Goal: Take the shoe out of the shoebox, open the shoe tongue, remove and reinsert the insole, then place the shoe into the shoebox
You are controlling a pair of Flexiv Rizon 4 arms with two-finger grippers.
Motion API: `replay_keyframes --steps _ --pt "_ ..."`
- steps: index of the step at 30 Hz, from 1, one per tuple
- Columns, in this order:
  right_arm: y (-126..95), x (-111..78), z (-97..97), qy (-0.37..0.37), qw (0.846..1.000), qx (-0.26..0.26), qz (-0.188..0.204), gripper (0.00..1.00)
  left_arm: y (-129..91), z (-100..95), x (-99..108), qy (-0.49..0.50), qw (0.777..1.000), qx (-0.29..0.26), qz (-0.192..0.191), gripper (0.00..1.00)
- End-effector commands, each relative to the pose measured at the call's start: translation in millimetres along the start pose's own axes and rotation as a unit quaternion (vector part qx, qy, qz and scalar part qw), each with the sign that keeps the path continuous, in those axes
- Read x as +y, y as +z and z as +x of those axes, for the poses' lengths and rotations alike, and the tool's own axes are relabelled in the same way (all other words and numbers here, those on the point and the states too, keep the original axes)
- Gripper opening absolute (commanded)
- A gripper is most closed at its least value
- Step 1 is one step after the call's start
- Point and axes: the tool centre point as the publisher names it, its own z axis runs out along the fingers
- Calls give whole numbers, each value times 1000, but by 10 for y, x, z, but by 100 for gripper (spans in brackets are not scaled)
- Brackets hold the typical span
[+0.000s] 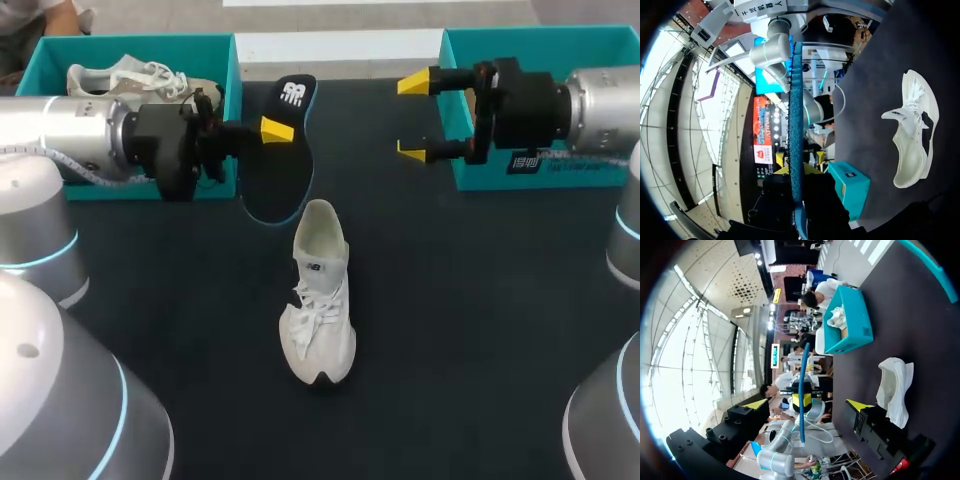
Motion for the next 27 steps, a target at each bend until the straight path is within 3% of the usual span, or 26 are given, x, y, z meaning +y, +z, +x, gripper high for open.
replay_keyframes --steps 1,26,27 --pt "-1 -7 -7 0 1000 0 0 100 7 7 -1 1 1000 -1 -1 0" --pt "-1 -7 -7 0 1000 0 0 100 7 7 -1 1 1000 -1 -1 0" --pt "-1 -7 -7 0 1000 0 0 100 5 8 14 -34 999 -3 3 0"
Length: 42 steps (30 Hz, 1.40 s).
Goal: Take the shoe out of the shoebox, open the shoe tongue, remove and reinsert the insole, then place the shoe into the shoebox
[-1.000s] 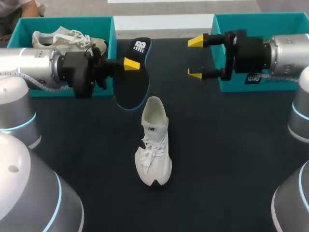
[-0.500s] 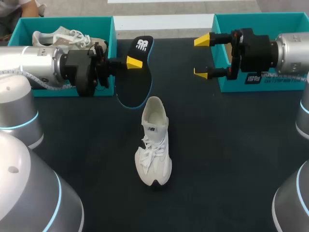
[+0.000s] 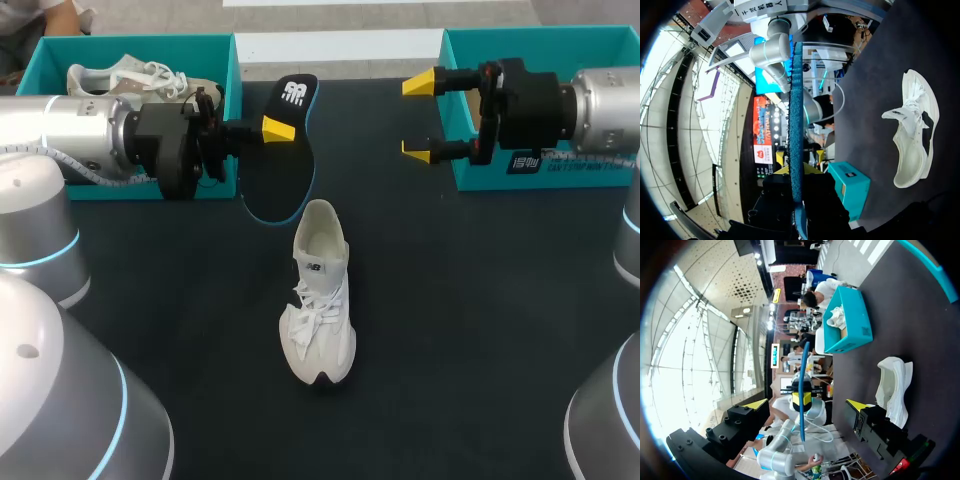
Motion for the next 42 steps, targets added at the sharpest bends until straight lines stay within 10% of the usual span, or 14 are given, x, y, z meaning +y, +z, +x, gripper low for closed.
replay_keyframes --steps 1,7,21,40,41,42 --pt "23 6 -3 0 1000 0 -1 100 1 20 38 -63 998 10 -22 0" --pt "23 6 -3 0 1000 0 -1 100 -11 80 100 -219 975 12 -24 0" --pt "23 6 -3 0 1000 0 -1 100 54 183 22 -649 759 48 -22 0" --pt "23 6 -3 0 1000 0 -1 100 58 190 20 -649 757 64 -36 0" --pt "23 6 -3 0 1000 0 -1 100 25 195 24 -657 751 52 -32 0" --pt "23 6 -3 0 1000 0 -1 100 -4 201 23 -727 686 26 -25 0"
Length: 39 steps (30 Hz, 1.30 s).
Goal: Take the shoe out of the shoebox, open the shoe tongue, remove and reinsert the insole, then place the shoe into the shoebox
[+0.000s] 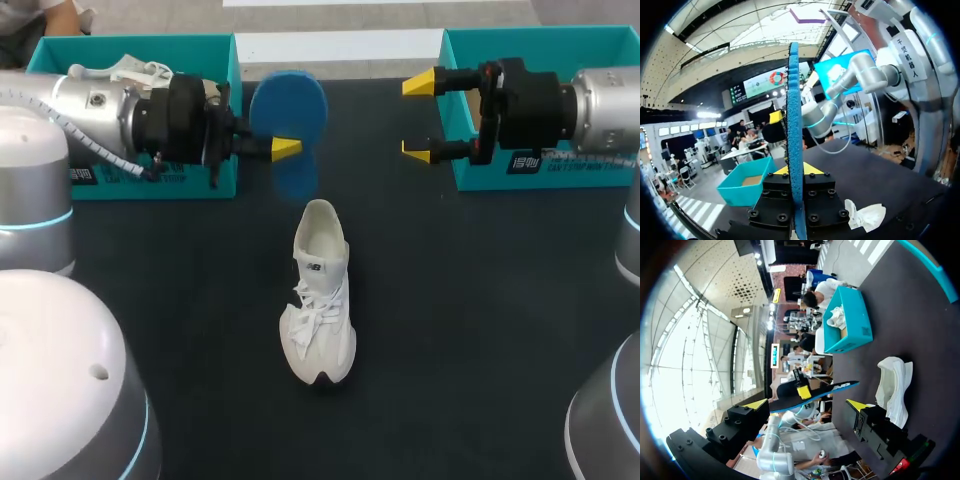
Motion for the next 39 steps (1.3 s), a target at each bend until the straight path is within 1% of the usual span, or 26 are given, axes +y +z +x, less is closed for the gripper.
replay_keyframes --steps 1,2,3,4,5,6,7,8,9,10,13,14,15,16,19,20,39 --pt "23 7 -5 0 1000 0 0 100 -89 -29 10 -152 988 -18 18 0" --pt "23 7 -5 0 1000 0 0 100 -102 -25 21 -176 984 -29 20 0" --pt "23 7 -5 0 1000 0 0 100 -125 -7 34 -251 967 -34 39 0" --pt "23 7 -5 0 1000 0 0 100 -147 7 27 -258 964 -40 49 0" --pt "23 7 -5 0 1000 0 0 100 -167 28 25 -305 951 -39 40 0" --pt "23 7 -5 0 1000 0 0 100 -178 61 26 -325 944 -37 39 0" --pt "23 7 -5 0 1000 0 0 100 -188 82 18 -356 933 -31 41 0" --pt "23 7 -5 0 1000 0 0 100 -188 114 22 -394 918 -22 32 0" --pt "23 7 -5 0 1000 0 0 100 -184 112 23 -396 917 -18 41 0" --pt "23 7 -5 0 1000 0 0 100 -183 105 17 -415 909 -23 38 0" --pt "23 7 -5 0 1000 0 0 100 -176 96 29 -467 884 -8 30 0" --pt "23 7 -5 0 1000 0 0 100 -173 89 33 -468 883 -8 24 0" --pt "23 7 -5 0 1000 0 0 100 -172 78 36 -471 882 -13 27 0" --pt "23 7 -5 0 1000 0 0 100 -173 68 33 -479 878 -9 16 0" --pt "23 7 -5 0 1000 0 0 100 -180 44 26 -490 872 -6 4 0" --pt "23 7 -5 0 1000 0 0 100 -180 23 15 -482 876 -3 10 0" --pt "23 7 -5 0 1000 0 0 100 -180 23 15 -482 876 -3 10 0"
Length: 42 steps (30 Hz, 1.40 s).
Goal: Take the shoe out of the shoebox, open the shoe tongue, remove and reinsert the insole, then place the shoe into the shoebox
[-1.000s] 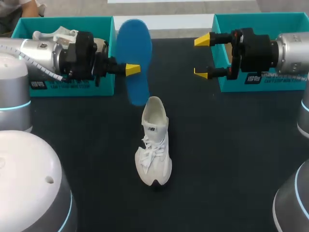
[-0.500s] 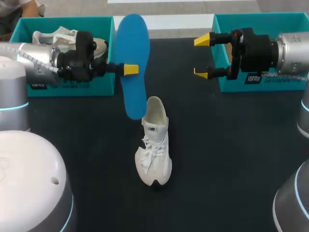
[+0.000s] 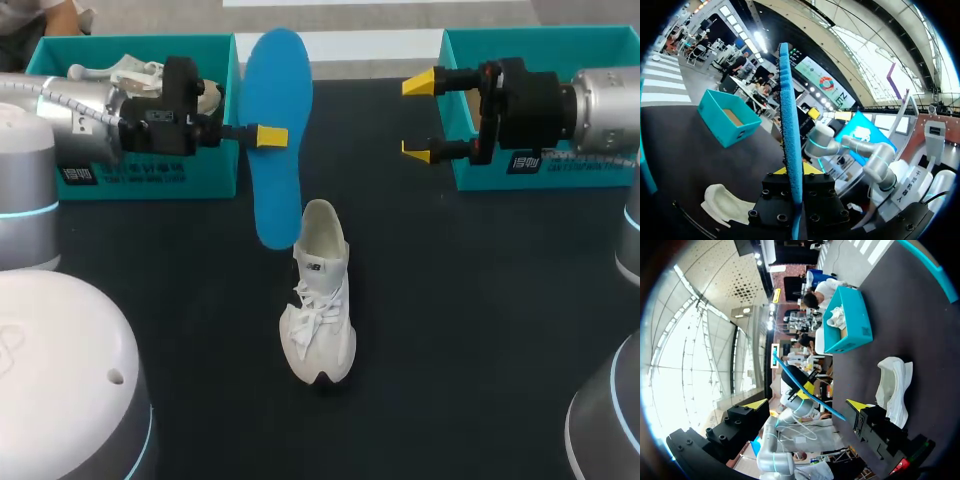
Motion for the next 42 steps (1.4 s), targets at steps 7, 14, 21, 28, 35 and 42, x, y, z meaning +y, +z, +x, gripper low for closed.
replay_keyframes --steps 7,14,21,28,35,42 --pt "19 6 -4 0 1000 0 0 100 -8 25 81 -152 987 23 36 0" --pt "83 -99 96 -12 997 -72 -34 100 -16 4 63 -262 963 56 34 0" --pt "267 -277 224 -27 980 -188 -58 100 -42 -75 110 -319 946 52 27 0" --pt "515 -335 350 -43 957 -285 -33 100 4 -116 71 -318 947 44 25 0" --pt "643 -366 433 -50 940 -336 -42 100 73 -157 82 -321 945 45 29 0" --pt "643 -366 433 -50 940 -336 -42 100 130 -193 116 -337 939 53 39 0"
